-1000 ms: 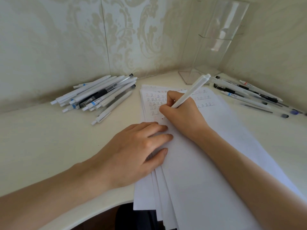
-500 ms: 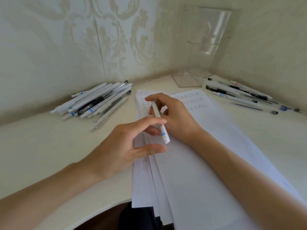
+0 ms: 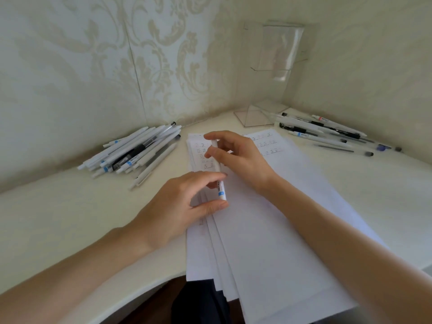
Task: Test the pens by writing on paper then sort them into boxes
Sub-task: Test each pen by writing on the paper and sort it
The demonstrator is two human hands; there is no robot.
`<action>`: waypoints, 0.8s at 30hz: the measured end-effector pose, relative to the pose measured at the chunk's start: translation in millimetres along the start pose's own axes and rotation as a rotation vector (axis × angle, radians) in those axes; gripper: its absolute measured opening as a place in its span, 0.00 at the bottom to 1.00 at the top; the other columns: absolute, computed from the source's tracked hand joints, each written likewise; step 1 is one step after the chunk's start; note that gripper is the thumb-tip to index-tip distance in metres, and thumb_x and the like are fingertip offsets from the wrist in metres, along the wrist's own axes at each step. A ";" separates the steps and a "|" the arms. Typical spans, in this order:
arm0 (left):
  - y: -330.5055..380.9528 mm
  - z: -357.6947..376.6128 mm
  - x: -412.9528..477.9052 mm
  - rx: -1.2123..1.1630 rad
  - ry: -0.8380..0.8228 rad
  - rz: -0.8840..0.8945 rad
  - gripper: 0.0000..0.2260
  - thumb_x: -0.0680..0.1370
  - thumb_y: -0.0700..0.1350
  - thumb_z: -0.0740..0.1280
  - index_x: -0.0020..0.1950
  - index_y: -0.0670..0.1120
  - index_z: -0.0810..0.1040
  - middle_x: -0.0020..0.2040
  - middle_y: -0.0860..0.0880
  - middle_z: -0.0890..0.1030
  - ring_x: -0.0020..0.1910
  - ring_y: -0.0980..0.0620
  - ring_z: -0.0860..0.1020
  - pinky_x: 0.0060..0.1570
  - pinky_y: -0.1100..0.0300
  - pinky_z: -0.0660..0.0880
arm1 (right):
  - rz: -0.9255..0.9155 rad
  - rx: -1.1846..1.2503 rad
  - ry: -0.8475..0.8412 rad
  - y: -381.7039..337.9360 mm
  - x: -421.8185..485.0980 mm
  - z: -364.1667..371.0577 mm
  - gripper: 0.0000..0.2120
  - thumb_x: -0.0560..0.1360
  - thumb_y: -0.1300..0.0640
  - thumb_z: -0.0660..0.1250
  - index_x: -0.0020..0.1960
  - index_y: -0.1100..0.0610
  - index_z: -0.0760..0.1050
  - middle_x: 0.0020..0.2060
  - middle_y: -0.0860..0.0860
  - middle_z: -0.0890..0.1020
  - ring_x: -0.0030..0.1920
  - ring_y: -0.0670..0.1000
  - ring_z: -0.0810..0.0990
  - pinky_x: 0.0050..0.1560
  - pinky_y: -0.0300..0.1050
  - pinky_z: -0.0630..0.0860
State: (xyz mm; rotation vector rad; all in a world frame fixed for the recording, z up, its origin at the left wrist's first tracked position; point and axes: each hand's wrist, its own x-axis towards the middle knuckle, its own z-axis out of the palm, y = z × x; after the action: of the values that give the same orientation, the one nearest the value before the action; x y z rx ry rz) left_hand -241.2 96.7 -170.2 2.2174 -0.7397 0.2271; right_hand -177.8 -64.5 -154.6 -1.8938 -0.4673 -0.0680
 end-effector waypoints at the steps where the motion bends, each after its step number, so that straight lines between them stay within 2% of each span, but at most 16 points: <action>1: 5.2 2.2 2.5 0.033 -0.016 0.013 0.22 0.71 0.58 0.69 0.62 0.51 0.74 0.52 0.61 0.76 0.54 0.71 0.71 0.54 0.78 0.63 | 0.002 -0.005 0.008 -4.1 -2.8 -4.0 0.10 0.77 0.62 0.64 0.58 0.54 0.76 0.41 0.57 0.82 0.37 0.41 0.74 0.41 0.32 0.69; 3: 21.3 9.2 9.4 0.076 -0.054 0.050 0.24 0.71 0.57 0.67 0.64 0.50 0.72 0.53 0.62 0.72 0.55 0.74 0.67 0.54 0.79 0.61 | 0.005 0.003 0.035 -14.0 -11.2 -18.4 0.11 0.77 0.62 0.63 0.58 0.54 0.75 0.41 0.55 0.82 0.35 0.44 0.75 0.38 0.37 0.71; 5: 47.3 20.8 16.6 0.082 -0.082 0.107 0.25 0.72 0.57 0.64 0.67 0.50 0.68 0.56 0.61 0.70 0.57 0.71 0.65 0.55 0.80 0.59 | 0.008 0.047 0.089 -24.8 -27.2 -44.7 0.11 0.78 0.64 0.62 0.59 0.56 0.74 0.40 0.54 0.82 0.31 0.47 0.73 0.32 0.40 0.70; 9: 107.2 61.4 20.6 0.063 -0.273 0.265 0.30 0.76 0.60 0.59 0.74 0.56 0.51 0.61 0.63 0.65 0.61 0.65 0.63 0.57 0.80 0.56 | 0.033 0.078 0.267 -32.8 -88.7 -118.4 0.10 0.77 0.66 0.63 0.56 0.56 0.76 0.39 0.55 0.82 0.32 0.55 0.71 0.30 0.42 0.69; 10: 118.8 75.0 21.0 0.068 -0.340 0.329 0.30 0.76 0.60 0.59 0.74 0.58 0.50 0.63 0.61 0.65 0.62 0.65 0.63 0.58 0.78 0.55 | 0.049 0.028 0.317 -30.6 -109.3 -135.6 0.10 0.77 0.66 0.64 0.54 0.54 0.76 0.38 0.55 0.82 0.31 0.55 0.71 0.30 0.43 0.69; 12: 137.3 103.0 25.3 0.141 -0.439 0.454 0.27 0.76 0.61 0.56 0.74 0.58 0.55 0.69 0.55 0.64 0.67 0.59 0.59 0.65 0.71 0.52 | 0.103 -0.116 0.407 -26.8 -153.2 -166.2 0.09 0.77 0.66 0.65 0.50 0.53 0.75 0.38 0.54 0.81 0.29 0.49 0.73 0.30 0.43 0.69; 14: 150.8 129.3 34.3 0.261 -0.478 0.537 0.27 0.76 0.63 0.53 0.73 0.56 0.59 0.74 0.50 0.59 0.71 0.55 0.53 0.69 0.62 0.49 | 0.198 -0.221 0.455 -20.7 -197.2 -190.8 0.08 0.76 0.65 0.65 0.48 0.52 0.75 0.39 0.53 0.80 0.29 0.44 0.75 0.30 0.41 0.70; 16: 159.7 153.9 44.2 0.386 -0.523 0.553 0.27 0.77 0.62 0.52 0.74 0.55 0.54 0.76 0.50 0.51 0.73 0.54 0.47 0.71 0.56 0.46 | 0.312 -0.315 0.485 -9.2 -243.1 -207.0 0.08 0.75 0.62 0.67 0.46 0.49 0.75 0.38 0.48 0.80 0.30 0.42 0.77 0.30 0.37 0.71; 18: 162.6 172.1 51.6 0.467 -0.522 0.544 0.29 0.78 0.61 0.53 0.76 0.54 0.48 0.77 0.51 0.47 0.74 0.53 0.45 0.72 0.53 0.45 | 0.437 -0.402 0.469 17.5 -286.9 -209.5 0.10 0.75 0.61 0.68 0.43 0.46 0.73 0.37 0.44 0.78 0.29 0.41 0.76 0.31 0.37 0.71; 20: 159.9 183.5 54.3 0.475 -0.516 0.505 0.31 0.78 0.60 0.54 0.76 0.53 0.44 0.77 0.51 0.46 0.75 0.54 0.45 0.72 0.54 0.46 | 0.583 -0.472 0.384 58.5 -327.8 -197.9 0.10 0.76 0.60 0.67 0.42 0.45 0.72 0.37 0.43 0.78 0.29 0.40 0.74 0.33 0.37 0.71; 22: 156.4 188.7 52.1 0.467 -0.508 0.493 0.32 0.78 0.59 0.55 0.76 0.52 0.42 0.77 0.51 0.46 0.75 0.53 0.46 0.72 0.56 0.46 | 0.732 -0.505 0.304 101.4 -361.4 -180.9 0.08 0.76 0.60 0.64 0.43 0.47 0.73 0.39 0.45 0.79 0.34 0.44 0.76 0.34 0.34 0.70; 24: 153.5 191.2 49.9 0.475 -0.481 0.509 0.32 0.78 0.59 0.55 0.76 0.52 0.43 0.77 0.51 0.46 0.75 0.53 0.46 0.71 0.57 0.46 | 0.845 -0.535 0.259 140.1 -387.5 -170.4 0.05 0.77 0.60 0.63 0.47 0.52 0.75 0.41 0.47 0.79 0.41 0.49 0.78 0.37 0.35 0.70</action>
State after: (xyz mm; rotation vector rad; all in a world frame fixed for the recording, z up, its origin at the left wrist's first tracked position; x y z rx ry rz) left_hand -302.0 -145.4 -187.0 2.5163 -1.6622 0.1217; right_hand -455.0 -372.0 -320.2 -2.4171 0.6020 0.1341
